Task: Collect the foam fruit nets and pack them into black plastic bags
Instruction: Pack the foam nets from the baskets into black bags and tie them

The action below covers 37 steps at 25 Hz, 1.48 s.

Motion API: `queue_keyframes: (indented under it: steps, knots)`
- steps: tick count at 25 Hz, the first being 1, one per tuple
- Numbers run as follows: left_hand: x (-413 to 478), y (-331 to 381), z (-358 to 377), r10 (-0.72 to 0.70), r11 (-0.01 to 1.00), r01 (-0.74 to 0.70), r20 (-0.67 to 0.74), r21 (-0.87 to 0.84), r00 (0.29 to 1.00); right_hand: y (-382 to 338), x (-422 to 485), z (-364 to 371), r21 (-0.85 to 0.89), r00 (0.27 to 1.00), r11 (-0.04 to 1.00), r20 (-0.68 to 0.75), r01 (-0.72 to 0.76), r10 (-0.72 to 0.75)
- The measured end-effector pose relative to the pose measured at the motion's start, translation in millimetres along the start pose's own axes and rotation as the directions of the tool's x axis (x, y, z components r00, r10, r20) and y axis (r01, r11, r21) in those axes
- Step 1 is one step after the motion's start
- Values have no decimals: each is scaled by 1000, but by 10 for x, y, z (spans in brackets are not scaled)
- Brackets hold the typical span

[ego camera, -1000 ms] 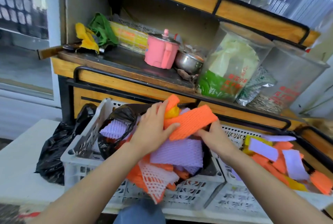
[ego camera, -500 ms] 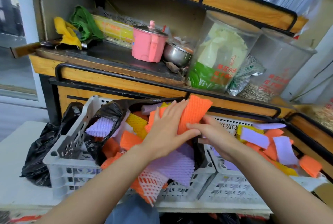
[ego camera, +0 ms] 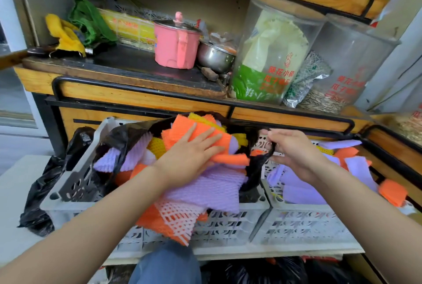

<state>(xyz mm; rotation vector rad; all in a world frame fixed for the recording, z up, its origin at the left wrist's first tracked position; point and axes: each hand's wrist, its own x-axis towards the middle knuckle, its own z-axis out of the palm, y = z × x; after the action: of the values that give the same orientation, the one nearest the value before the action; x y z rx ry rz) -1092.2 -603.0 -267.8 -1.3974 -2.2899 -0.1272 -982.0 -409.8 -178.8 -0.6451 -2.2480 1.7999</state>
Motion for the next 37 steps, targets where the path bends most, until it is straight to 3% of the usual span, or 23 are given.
queue_keyframes:
  steps: [2, 4, 8, 12, 14, 15, 16, 18, 19, 20, 22, 27, 30, 32, 35, 37]
  knots:
    - [-58, 33, -3, -80, 968, 114, 154, -224, 985, -26, 44, 13, 38, 1000, 999, -4, 29, -29]
    - [-68, 93, -32, -127, 921, 219, 284, -322, 950, -58, 56, 60, 61, 999, 997, -4, 54, -54]
    - [-61, 212, 18, -78, 981, 142, 397, -134, 914, -93, 52, 139, 62, 996, 994, 23, 87, -89]
    - [-6, -35, 136, -254, 959, 281, 383, -16, 888, -97, 0, 128, -34, 994, 994, 29, 103, -102]
    - [26, -138, 157, -287, 951, 310, 387, 2, 876, -42, -48, 145, -171, 981, 967, 80, 189, -178]
    - [30, -160, 168, -288, 950, 314, 392, -2, 874, 12, -71, 154, -297, 956, 910, 148, 289, -255]
    - [28, -168, 176, -288, 947, 320, 398, -15, 871, 111, -88, 177, -475, 912, 779, 244, 409, -330]
    - [9, -163, 163, -296, 939, 342, 400, -47, 868, 376, -154, 309, -768, 813, 321, 417, 555, -406]
    - [-3, -161, 136, -299, 934, 352, 394, -67, 869, 503, -195, 406, -828, 771, 92, 467, 553, -433]
    - [-13, -160, 101, -297, 929, 357, 386, -93, 873, 599, -224, 519, -835, 735, -54, 510, 547, -447]
    - [-51, -169, 24, -282, 921, 357, 366, -154, 887, 707, -217, 722, -811, 698, -157, 570, 564, -434]
    - [-211, -229, -254, -286, 900, 341, 222, -270, 932, 659, -93, 886, -841, 740, -131, 527, 525, -418]
    - [-441, -205, -454, -223, 935, 216, 8, -281, 975, 599, 8, 922, -863, 765, -137, 496, 486, -411]
    - [-677, -154, -533, -100, 955, 77, -64, -287, 993, 544, 71, 946, -873, 785, -123, 481, 473, -390]
    - [-1062, -146, -433, 103, 979, -81, 111, -187, 989, 463, 137, 961, -884, 807, -93, 458, 459, -371]
    - [-1228, -201, -308, 145, 989, -136, 183, -61, 972, 400, 164, 965, -890, 817, -63, 441, 452, -371]
